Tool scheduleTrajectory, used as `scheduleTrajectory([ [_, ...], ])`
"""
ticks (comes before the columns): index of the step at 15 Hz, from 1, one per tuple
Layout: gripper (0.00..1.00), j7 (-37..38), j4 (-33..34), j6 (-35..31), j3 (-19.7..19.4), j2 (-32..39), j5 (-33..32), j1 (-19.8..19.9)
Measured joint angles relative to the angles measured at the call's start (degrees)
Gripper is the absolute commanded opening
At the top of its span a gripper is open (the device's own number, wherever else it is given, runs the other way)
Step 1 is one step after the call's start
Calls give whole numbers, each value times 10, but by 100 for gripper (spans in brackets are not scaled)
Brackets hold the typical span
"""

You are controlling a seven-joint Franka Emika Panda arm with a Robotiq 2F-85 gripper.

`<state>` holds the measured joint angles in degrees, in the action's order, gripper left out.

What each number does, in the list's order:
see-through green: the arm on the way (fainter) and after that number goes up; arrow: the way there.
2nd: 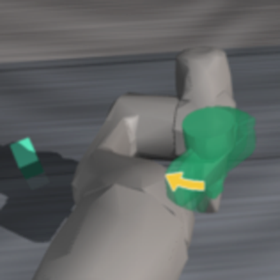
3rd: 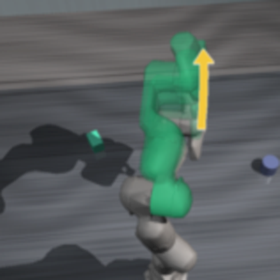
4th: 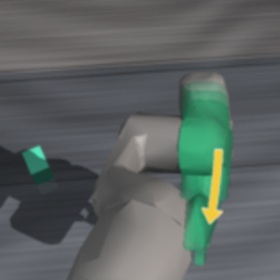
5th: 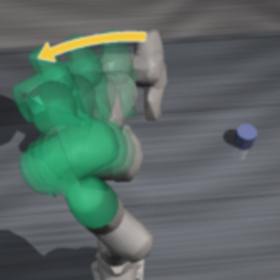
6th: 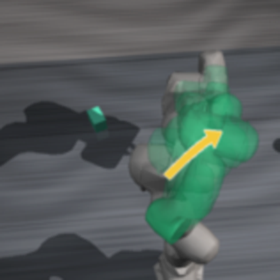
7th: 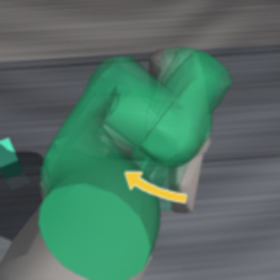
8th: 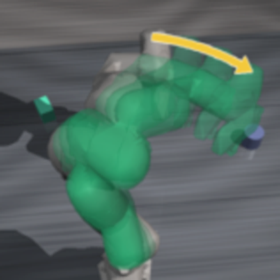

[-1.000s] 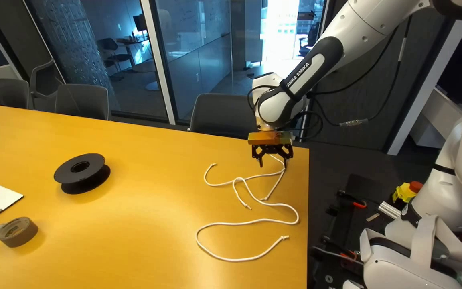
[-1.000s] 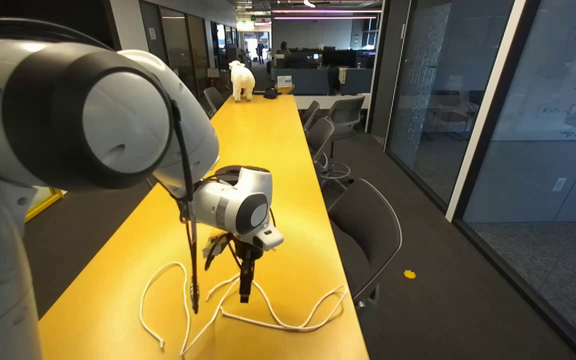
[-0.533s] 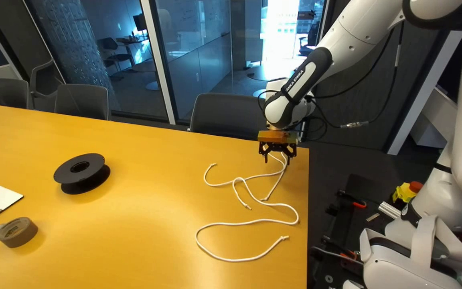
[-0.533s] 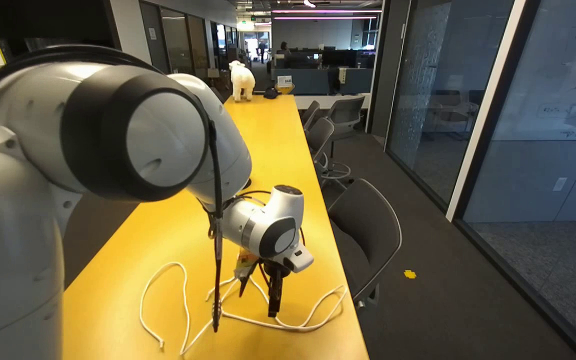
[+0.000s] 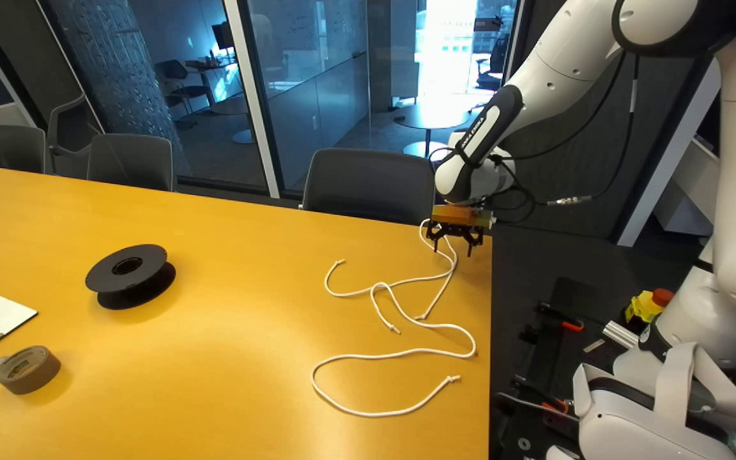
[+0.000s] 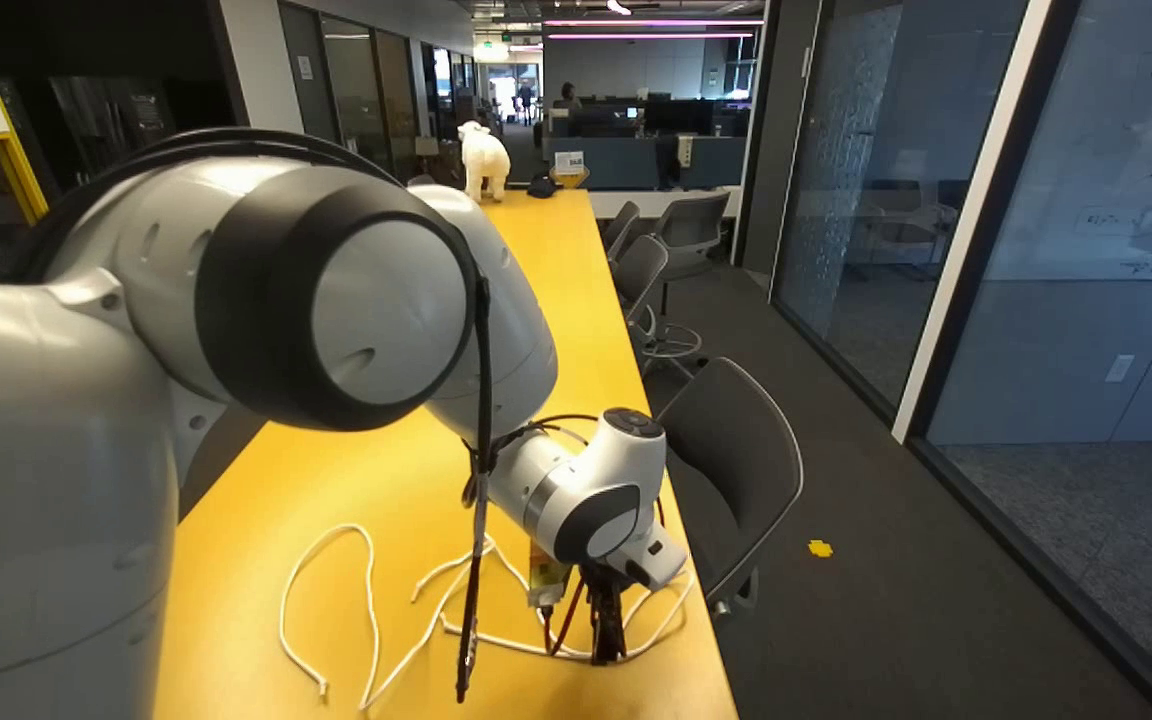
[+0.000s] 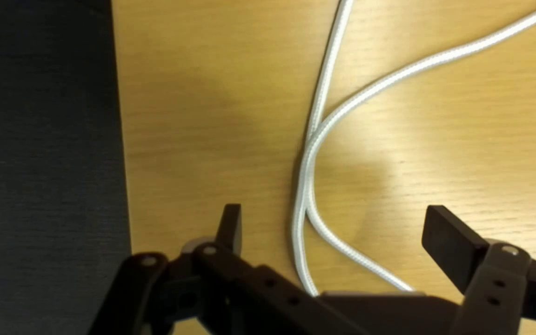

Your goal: Untangle the rope on the table.

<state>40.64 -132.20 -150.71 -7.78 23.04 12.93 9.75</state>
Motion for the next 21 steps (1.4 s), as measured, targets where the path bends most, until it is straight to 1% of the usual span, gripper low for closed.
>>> scheduleTrajectory([
  [5,100,-111,14,10,-11,19,1,28],
  [9,100,-168,38,29,-25,39,1,33],
  [16,100,-199,92,36,-36,95,1,39],
  [21,100,-206,114,38,-41,111,1,40],
])
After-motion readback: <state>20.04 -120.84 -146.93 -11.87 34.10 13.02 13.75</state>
